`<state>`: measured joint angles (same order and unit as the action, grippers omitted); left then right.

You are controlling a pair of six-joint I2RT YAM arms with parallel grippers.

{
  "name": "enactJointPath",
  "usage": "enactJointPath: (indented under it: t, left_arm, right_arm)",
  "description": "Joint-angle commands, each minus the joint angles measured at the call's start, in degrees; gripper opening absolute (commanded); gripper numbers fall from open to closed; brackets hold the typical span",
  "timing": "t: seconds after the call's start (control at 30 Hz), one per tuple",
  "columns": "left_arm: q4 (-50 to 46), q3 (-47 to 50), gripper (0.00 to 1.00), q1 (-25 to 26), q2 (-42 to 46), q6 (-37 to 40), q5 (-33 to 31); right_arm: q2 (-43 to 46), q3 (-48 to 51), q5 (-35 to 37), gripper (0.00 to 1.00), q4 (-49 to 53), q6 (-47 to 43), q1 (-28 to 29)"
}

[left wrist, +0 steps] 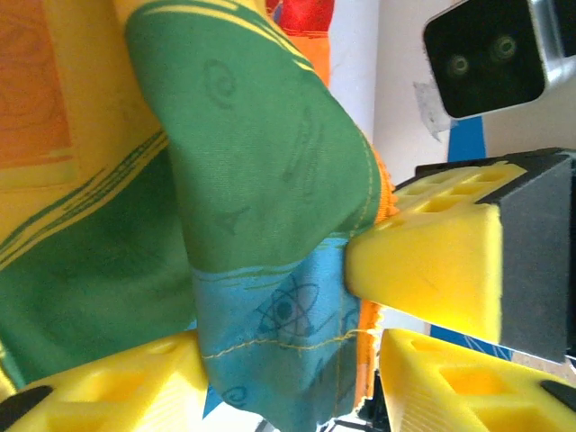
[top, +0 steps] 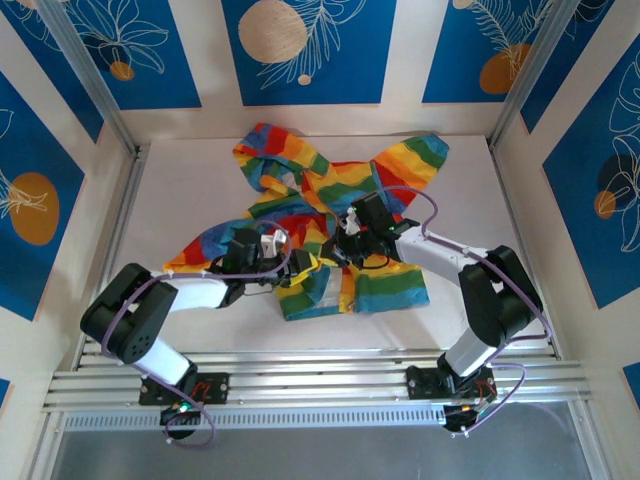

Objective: Zip up the jacket

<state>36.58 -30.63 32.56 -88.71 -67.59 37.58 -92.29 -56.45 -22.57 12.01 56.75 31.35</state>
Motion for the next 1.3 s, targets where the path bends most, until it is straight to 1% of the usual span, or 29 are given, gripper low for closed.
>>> enactJointPath:
  t: [0.0, 0.03, 0.1, 0.17, 0.2, 0.37, 0.43, 0.5, 0.63, 0.77, 0.87, 0.93, 1.03, 1.1, 1.2, 1.27]
  left_arm:
    - [3.79, 0.07, 0.36, 0.48, -0.42, -1.31, 1.93]
    - [3.72, 0.05, 0.28, 0.42, -0.34, -1.46, 1.97]
    - [2.51, -0.04, 0.14, 0.37, -0.2, -1.62, 1.97]
    - [0.96, -0.61, 0.05, 0.37, -0.15, -0.63, 2.44]
    - [0.03, -0.89, 0.01, 0.39, -0.15, 0.03, 2.67]
    - [-2.35, -1.89, 0.0, 0.05, 0.33, 1.45, 2.96]
    - [-3.08, -2.14, 0.0, -0.16, 0.63, 1.76, 3.02]
    - [-4.53, -2.39, 0.0, -0.36, 1.03, 2.54, 2.85]
    - [-8.56, -2.84, 0.0, -1.06, 2.19, 4.8, 2.61]
    - [-12.74, -3.18, 0.0, -2.11, 4.36, 6.69, 1.63]
    - [-19.76, -4.11, 0.0, -3.25, 7.37, 9.95, -0.41]
    - [-26.18, -5.31, 0.0, -3.85, 9.71, 13.53, -2.43]
    - [-33.29, -7.03, 0.0, -4.16, 12.12, 17.77, -4.9]
    - [-35.58, -7.67, 0.0, -4.33, 12.77, 19.15, -5.53]
    - [-35.56, -7.69, 0.0, -4.34, 13.0, 19.03, -5.14]
    - [-34.77, -7.22, 0.0, -4.32, 13.05, 18.35, -4.75]
  right_arm:
    - [-0.85, -0.46, -2.09, 0.0, -0.5, 0.87, -0.41]
    - [-1.02, -0.51, -2.04, 0.0, -0.49, 0.97, -0.42]
    - [-1.17, -0.6, -2.07, 0.0, -0.5, 0.98, -0.42]
    - [-1.14, -0.77, -1.55, 0.0, 0.05, 0.76, -0.29]
    - [-1.05, -1.01, -1.27, 0.02, 0.56, 0.47, -0.24]
    - [0.13, -2.85, 1.02, 0.19, 6.43, -2.74, -0.2]
    - [1.28, -3.37, 3.3, 0.33, 9.71, -4.51, -0.23]
    - [2.38, -3.33, 5.79, 0.39, 12.67, -6.15, -0.25]
    - [4.49, -3.17, 10.5, 0.41, 19.11, -9.34, -0.33]
    - [7.17, -1.82, 14.9, 0.41, 24.88, -10.32, -0.28]
    - [8.62, -0.51, 19.51, 0.41, 29.38, -10.16, 0.15]
    - [8.58, 0.39, 22.66, 0.41, 32.04, -8.14, 0.6]
    - [7.21, 0.53, 22.86, 0.42, 32.59, -6.8, 1.21]
    - [5.63, -0.29, 24.33, 0.44, 33.37, -5.98, 2.15]
    - [2.49, -0.13, 24.73, 0.45, 33.07, -4.96, 2.7]
    - [-0.45, 0.19, 23.79, 0.44, 32.9, -4.63, 2.64]
